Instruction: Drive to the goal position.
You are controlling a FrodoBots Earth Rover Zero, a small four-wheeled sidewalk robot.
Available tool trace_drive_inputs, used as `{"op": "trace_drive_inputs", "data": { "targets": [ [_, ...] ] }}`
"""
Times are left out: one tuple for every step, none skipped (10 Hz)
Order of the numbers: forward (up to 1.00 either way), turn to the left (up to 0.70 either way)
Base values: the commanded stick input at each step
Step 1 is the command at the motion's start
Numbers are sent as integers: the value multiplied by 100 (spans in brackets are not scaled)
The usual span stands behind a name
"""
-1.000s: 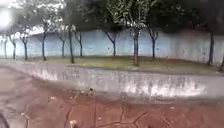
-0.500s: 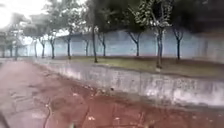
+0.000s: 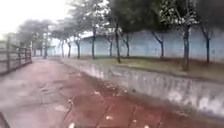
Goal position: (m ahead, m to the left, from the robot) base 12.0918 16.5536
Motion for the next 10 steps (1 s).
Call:
{"op": "trace_drive_inputs", "data": {
  "targets": [
    [0, 85],
    [0, 85],
    [0, 85],
    [0, 85],
    [0, 85],
    [0, 85],
    [4, 33],
    [32, -1],
    [81, 3],
    [85, 3]
  ]
}}
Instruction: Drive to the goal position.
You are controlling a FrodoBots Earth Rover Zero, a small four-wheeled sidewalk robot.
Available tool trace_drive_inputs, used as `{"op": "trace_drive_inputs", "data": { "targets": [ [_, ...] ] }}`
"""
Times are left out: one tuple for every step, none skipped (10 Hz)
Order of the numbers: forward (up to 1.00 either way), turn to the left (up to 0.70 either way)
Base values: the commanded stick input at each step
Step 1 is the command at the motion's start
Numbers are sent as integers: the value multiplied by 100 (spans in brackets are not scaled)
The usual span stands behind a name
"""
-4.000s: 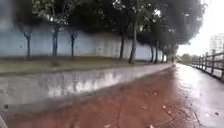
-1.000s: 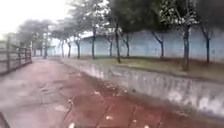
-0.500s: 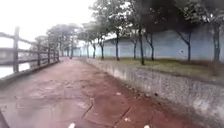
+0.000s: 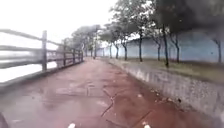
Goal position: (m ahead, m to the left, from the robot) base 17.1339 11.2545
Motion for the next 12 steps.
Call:
{"op": "trace_drive_inputs", "data": {
  "targets": [
    [85, 3],
    [85, 3],
    [85, 3],
    [85, 3],
    [85, 3],
    [85, 3],
    [85, 3],
    [85, 3],
    [85, 3],
    [85, 3],
    [85, 7],
    [85, 37]
  ]
}}
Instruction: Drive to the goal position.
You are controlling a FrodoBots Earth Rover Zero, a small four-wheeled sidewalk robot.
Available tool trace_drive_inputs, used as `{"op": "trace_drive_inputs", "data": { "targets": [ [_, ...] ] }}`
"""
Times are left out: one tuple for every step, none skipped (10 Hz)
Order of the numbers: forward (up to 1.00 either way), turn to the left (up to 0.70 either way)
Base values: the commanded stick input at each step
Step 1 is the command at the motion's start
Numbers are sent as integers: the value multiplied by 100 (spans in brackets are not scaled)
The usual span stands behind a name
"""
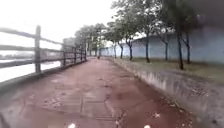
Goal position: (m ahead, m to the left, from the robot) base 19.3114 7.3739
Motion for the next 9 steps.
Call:
{"op": "trace_drive_inputs", "data": {
  "targets": [
    [85, 37],
    [85, 37],
    [85, 30],
    [85, 7],
    [85, 4],
    [85, 3],
    [85, 3],
    [85, 3],
    [85, 3]
  ]
}}
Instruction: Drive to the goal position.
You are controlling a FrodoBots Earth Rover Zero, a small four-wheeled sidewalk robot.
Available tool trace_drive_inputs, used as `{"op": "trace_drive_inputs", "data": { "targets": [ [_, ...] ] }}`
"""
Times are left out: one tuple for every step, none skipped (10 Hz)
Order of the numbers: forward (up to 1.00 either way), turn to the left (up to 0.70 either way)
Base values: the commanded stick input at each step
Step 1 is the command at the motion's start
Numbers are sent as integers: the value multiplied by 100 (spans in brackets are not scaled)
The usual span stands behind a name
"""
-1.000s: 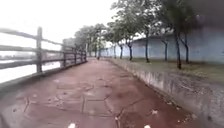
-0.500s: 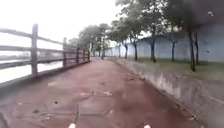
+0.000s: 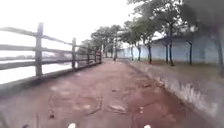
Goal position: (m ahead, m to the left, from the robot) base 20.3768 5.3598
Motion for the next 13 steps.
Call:
{"op": "trace_drive_inputs", "data": {
  "targets": [
    [85, 3],
    [85, 3],
    [85, 3],
    [85, 3],
    [85, 3],
    [85, 3],
    [85, 3],
    [85, 3],
    [85, 3],
    [85, 1],
    [85, -1],
    [85, -2],
    [85, 0]
  ]
}}
